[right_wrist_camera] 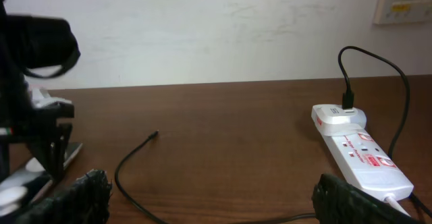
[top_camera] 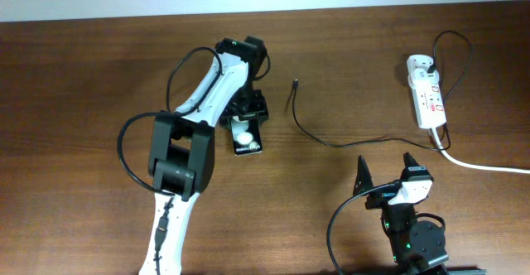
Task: Plug charger to phone and switch on socket
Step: 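Lift the phone with the left gripper and carry it to table center, then reach the right gripper to the black cable end and grasp the plug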
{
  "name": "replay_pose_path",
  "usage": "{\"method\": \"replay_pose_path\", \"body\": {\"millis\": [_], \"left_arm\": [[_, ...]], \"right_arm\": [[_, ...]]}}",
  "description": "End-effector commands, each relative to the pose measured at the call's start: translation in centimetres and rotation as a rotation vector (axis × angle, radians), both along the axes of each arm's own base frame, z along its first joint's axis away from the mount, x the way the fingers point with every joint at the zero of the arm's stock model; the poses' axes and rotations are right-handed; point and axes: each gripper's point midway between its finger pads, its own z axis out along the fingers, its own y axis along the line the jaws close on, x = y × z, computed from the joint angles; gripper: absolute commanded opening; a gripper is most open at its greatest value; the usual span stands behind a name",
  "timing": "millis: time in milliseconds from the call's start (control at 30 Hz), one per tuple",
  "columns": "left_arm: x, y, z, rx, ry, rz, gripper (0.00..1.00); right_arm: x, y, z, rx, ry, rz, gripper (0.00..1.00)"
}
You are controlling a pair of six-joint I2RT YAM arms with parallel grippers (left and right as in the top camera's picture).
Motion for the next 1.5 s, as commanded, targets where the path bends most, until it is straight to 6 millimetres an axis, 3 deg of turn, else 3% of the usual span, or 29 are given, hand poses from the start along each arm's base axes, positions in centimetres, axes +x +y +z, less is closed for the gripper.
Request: {"method": "replay_pose_path", "body": {"millis": [0,100,233,400,533,800,1200,1333,1467], "left_arm": [[0.7,-0.5,2.8,-0.043,-0.024,-0.049,0.21],[0.0,-0.2,4.1,-0.039,-0.002,-0.082,0.16],[-1.2,-0.9,4.5,-0.118,0.06,-0.107,0.0],[-1.5,-1.9,4.5,-0.207,0.096,-0.07,0.0],[-3.0,-0.6,3.1,-0.249,0.252,0.021,0.0],[-2.0,0.9,3.4,-0.313,0.288,0.201,0.0],[-1.1,1.3,4.3,-0.425,0.306,0.273,0.0],[-0.1,1.1,5.8,-0.601,0.307,0.29,0.0],[0.0,1.3,5.8,-0.605,0.306,0.297,0.0]], "right_arm": [[0.0,-0.3,-0.2,-0.002,0.003,-0.016,0.99],[0.0,-0.3,-0.2,-0.002,0.003,-0.016,0.99],[0.0,-0.3,-0.2,-0.002,0.003,-0.016,0.99],[0.0,-0.3,-0.2,-0.002,0.003,-0.016,0.99],[0.0,-0.3,-0.2,-0.002,0.003,-0.016,0.99],[0.0,-0.3,-0.2,-0.002,0.003,-0.016,0.99],[0.0,-0.3,-0.2,-0.002,0.003,-0.016,0.99],[0.0,-0.3,-0.2,-0.002,0.003,-0.016,0.99],[0.0,-0.3,-0.2,-0.002,0.003,-0.016,0.99]]}}
